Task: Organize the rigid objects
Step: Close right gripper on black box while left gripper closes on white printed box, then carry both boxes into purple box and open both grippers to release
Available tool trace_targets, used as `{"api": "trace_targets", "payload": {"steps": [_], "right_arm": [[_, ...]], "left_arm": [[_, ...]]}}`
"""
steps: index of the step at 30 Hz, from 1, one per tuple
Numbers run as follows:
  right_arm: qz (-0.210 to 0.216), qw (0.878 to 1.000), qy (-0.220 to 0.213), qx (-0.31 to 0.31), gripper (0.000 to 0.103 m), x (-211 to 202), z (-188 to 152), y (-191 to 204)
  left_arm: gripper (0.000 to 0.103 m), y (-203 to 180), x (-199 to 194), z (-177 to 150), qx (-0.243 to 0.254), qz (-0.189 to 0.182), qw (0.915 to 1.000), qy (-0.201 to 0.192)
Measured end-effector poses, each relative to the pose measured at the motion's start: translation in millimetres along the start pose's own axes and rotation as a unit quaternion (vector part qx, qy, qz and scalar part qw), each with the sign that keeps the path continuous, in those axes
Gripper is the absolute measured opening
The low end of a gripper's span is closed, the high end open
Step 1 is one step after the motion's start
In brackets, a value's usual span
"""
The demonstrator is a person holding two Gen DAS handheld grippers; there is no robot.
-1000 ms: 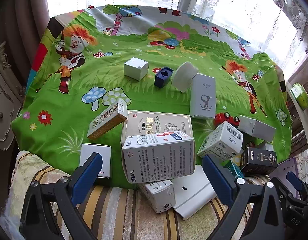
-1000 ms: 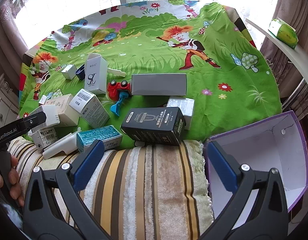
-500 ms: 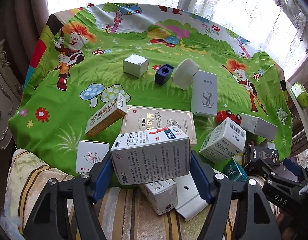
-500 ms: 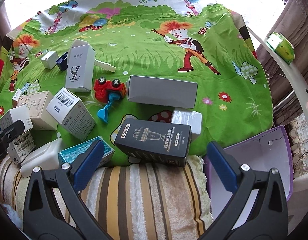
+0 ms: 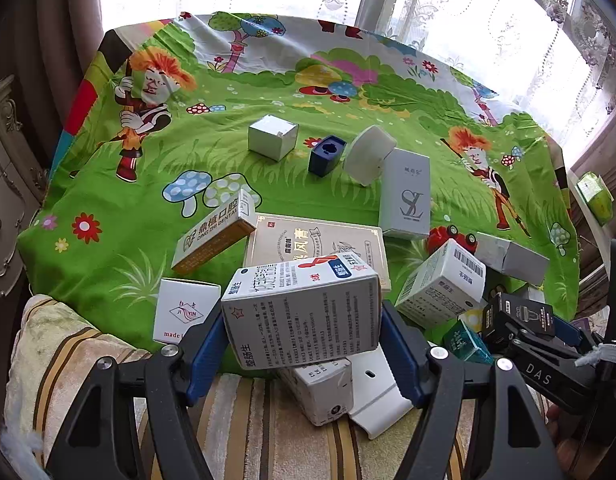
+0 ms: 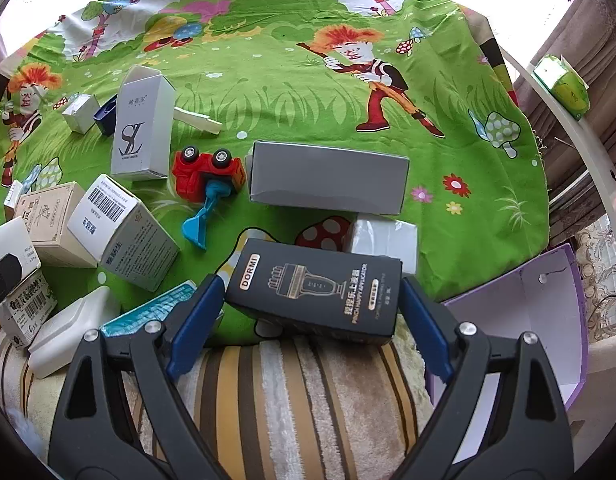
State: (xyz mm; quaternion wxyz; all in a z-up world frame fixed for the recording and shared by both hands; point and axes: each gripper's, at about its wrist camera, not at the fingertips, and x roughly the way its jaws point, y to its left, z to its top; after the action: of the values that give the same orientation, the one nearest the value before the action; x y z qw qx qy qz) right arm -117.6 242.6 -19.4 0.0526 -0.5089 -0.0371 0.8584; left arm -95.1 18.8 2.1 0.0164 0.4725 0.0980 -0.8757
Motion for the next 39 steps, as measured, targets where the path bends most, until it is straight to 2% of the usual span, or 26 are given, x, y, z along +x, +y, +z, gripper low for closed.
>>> {"api": "trace_targets", "payload": {"steps": [9,22,29,39], "right_arm": [[0.065,0.996,-0.045,0.035,0.090,-25.5,-10.9,-18.2],[0.077,0.990,-0.066,0.094,0.090,-54.4,-44.5,-78.9],[0.073,0.987,-0.061,0.128,0.090,-57.0,-67.3,-115.0],[0.060,0.982,-0.053,0.172,0.090,-52.2,-89.5,-160.4]], "left_arm": [[0.072,-2.1,-11.1,-1.1,0.005,-0.012,0.9997,-0.022],[0.072,-47.3,-33.8,-13.9,0.061,-0.059,0.9957,-0.036],[0.072,-90.5,-45.2,-29.6,0.111,-0.092,0.9890,-0.034],[0.072,-146.4,-54.6,-50.3,0.179,-0.151,0.9719,-0.022]]}}
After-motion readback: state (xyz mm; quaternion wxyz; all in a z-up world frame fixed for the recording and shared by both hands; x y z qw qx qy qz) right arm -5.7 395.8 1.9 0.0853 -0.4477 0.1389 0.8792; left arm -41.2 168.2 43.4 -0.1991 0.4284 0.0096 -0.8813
